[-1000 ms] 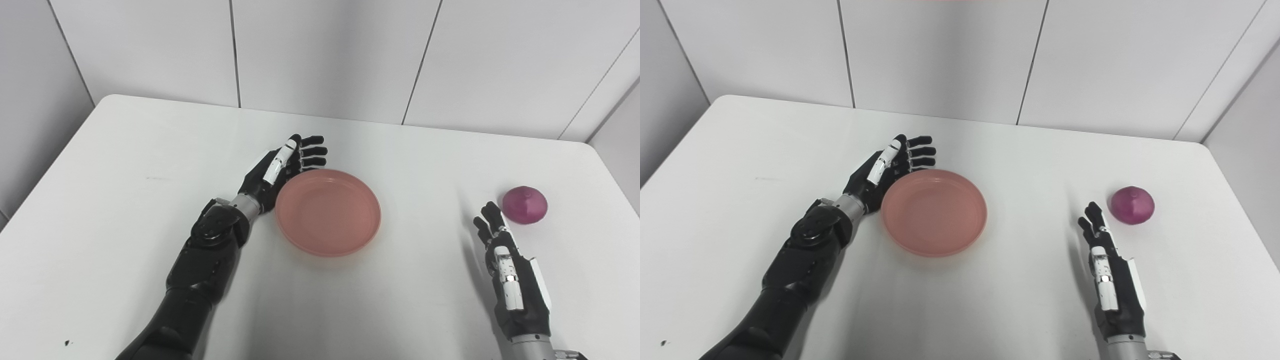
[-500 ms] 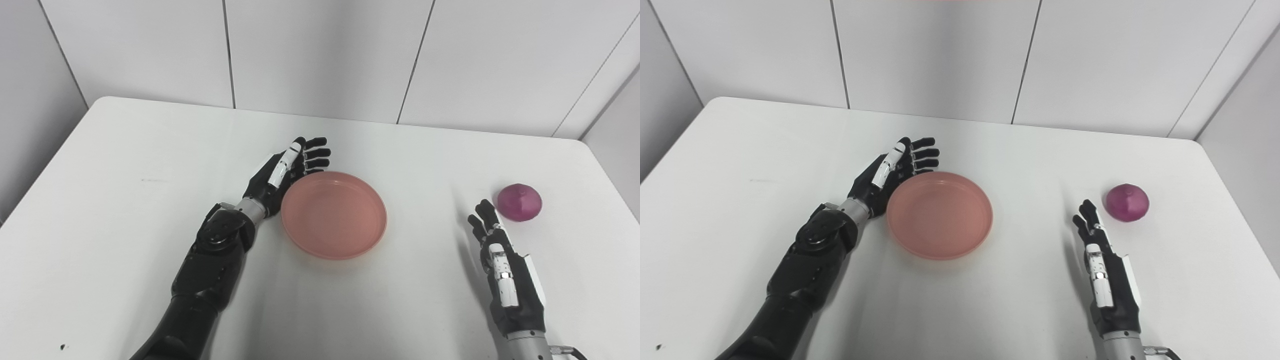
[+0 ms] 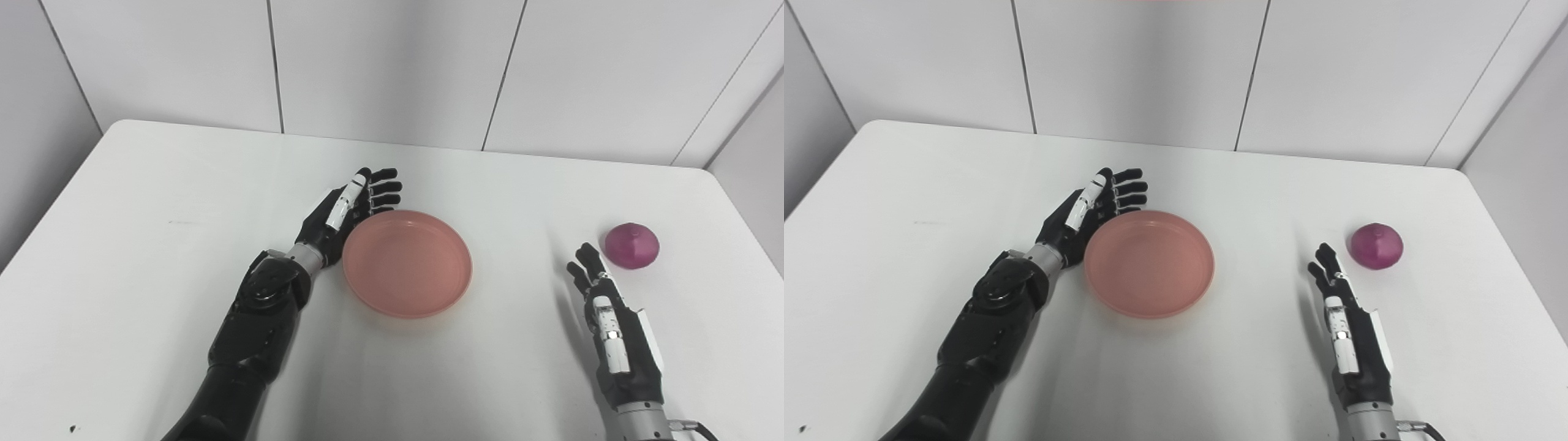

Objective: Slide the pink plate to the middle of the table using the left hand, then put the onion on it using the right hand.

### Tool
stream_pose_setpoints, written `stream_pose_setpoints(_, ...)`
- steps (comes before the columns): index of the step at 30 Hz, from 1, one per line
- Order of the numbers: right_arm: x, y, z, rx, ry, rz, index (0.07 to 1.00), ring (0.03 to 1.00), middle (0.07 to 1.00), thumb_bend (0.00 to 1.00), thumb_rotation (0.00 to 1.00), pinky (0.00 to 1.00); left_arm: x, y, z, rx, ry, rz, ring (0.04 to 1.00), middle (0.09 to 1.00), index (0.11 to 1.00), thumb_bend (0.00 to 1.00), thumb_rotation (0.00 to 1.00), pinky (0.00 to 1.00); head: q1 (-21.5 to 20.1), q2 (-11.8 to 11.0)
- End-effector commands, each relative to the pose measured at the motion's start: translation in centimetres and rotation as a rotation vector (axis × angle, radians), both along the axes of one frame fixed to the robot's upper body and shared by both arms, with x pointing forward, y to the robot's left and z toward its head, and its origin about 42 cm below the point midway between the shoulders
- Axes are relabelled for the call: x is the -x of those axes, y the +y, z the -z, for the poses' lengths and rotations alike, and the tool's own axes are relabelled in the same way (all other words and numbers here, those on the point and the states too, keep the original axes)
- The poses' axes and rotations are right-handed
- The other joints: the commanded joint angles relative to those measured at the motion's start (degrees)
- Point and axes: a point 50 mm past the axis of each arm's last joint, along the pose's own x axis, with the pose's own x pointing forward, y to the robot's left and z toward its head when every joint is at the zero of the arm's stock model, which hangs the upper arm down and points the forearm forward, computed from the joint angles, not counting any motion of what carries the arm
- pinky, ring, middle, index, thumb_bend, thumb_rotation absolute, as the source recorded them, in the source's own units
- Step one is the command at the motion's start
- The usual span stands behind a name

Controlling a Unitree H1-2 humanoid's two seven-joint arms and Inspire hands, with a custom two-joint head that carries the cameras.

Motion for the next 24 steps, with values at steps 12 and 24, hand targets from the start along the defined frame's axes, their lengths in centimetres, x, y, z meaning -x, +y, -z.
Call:
stream_pose_setpoints(12, -0.1, 1.9, 0.3, -0.019, 0.014, 0.004, 0.914, 0.908, 0.923, 0.31, 0.97, 0.94, -0.6, 1.2, 0.0, 0.007, -0.016, -0.001, 0.808, 0.812, 0.789, 0.42, 1.0, 0.79, -1.3, 0.1)
stream_pose_setpoints(24, -0.9, 0.8, -3.1, 0.027, -0.048, 0.037, 0.925, 0.918, 0.93, 0.25, 1.0, 0.96, -0.7, 1.3, 0.2, 0.008, -0.018, -0.001, 0.811, 0.816, 0.794, 0.42, 1.0, 0.8, -2.4, -0.1)
